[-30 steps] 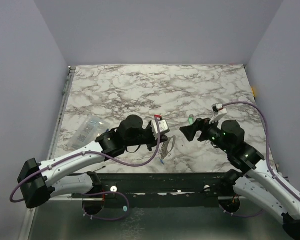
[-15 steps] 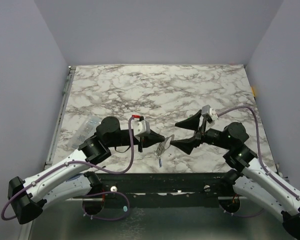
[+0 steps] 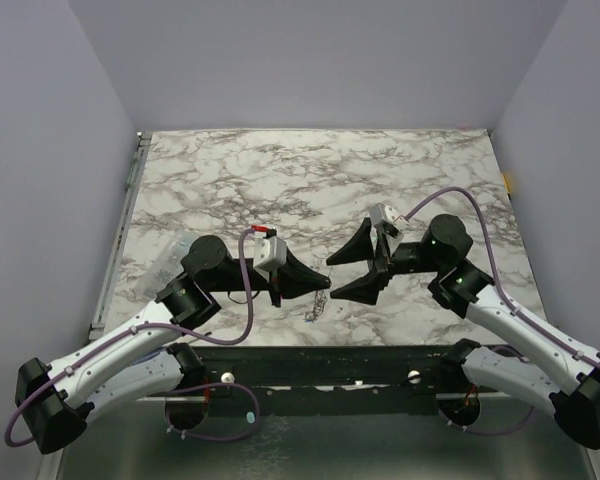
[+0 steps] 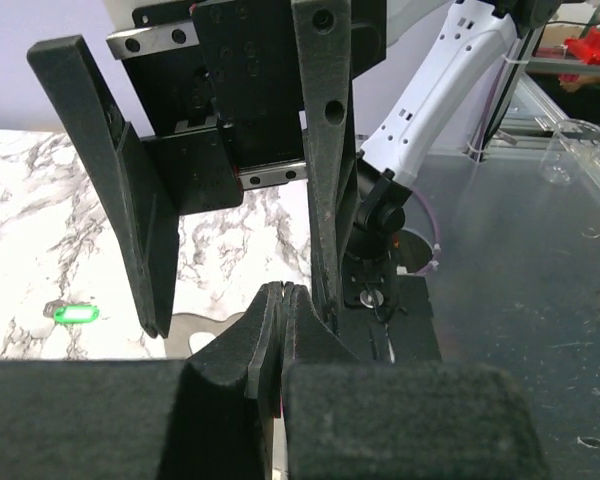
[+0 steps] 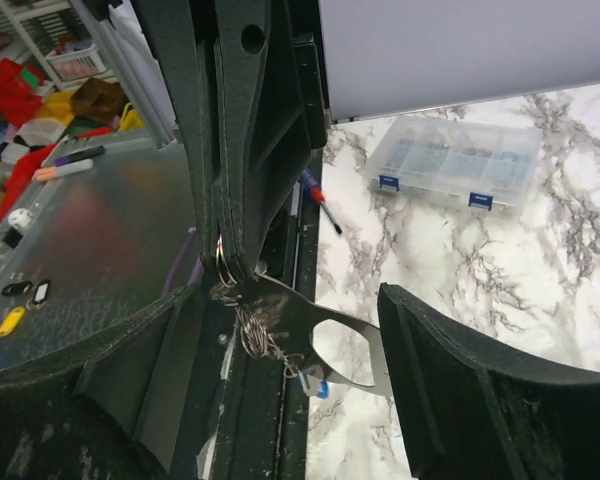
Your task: Put the keys on the keyring
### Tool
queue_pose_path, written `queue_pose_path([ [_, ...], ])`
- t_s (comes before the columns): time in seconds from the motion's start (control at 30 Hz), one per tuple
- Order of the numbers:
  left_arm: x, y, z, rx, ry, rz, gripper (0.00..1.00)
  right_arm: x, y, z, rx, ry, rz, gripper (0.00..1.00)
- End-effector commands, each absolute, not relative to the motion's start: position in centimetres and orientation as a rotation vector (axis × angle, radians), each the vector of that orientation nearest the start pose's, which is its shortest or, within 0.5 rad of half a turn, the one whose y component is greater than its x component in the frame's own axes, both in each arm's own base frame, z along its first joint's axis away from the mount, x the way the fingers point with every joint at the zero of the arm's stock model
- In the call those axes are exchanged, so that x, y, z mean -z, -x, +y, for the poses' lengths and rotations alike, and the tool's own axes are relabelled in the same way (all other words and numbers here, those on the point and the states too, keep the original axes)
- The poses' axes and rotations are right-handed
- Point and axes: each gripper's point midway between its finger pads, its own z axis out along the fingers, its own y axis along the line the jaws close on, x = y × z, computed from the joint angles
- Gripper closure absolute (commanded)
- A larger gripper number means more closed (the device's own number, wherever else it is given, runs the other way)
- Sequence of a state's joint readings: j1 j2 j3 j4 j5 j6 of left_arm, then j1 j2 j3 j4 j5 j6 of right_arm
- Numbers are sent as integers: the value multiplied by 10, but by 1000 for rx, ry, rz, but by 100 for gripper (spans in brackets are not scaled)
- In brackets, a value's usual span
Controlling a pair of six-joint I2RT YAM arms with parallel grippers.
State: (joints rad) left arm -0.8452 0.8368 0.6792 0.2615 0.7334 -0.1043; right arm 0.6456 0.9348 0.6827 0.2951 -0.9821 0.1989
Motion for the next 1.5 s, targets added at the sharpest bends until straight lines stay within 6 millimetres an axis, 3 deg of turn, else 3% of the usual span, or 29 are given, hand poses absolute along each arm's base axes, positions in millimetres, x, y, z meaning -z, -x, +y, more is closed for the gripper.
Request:
queue_pose_path([
  [0.0, -333, -101, -301, 1333, -1110, 1073, 100, -299, -121, 289, -1460, 1214, 1216, 24],
  [0.17, -338, -102, -301, 1355, -1079, 1054, 100, -296, -120, 293, -1496, 1203, 1218, 31],
  [0.43, -339, -100, -303, 1397, -1066, 1046, 100, -299, -112, 297, -1545, 1234, 1167, 33],
  [0.53, -339, -96, -304, 1423, -1083, 1035, 100, -301, -110, 297, -1550, 1256, 1139, 13],
  [0.67, -338, -95, -305, 1440, -1093, 1034, 100, -296, -114, 300, -1540, 1294, 1159, 8],
  [0.8, -338, -93, -305, 1447, -1093, 1030, 100, -293, -111, 301, -1586, 1318, 1163, 20],
  [0.97, -338, -92, -306, 1464, -1101, 1029, 100, -295, -116, 303, -1547, 1316, 1148, 20],
  [1.2, -335, -98, -307, 1443, -1077, 1044, 100, -304, -105, 300, -1608, 1341, 1109, 31],
  [1.47, -335, -106, -307, 1421, -1050, 1057, 100, -303, -102, 297, -1609, 1320, 1110, 52],
])
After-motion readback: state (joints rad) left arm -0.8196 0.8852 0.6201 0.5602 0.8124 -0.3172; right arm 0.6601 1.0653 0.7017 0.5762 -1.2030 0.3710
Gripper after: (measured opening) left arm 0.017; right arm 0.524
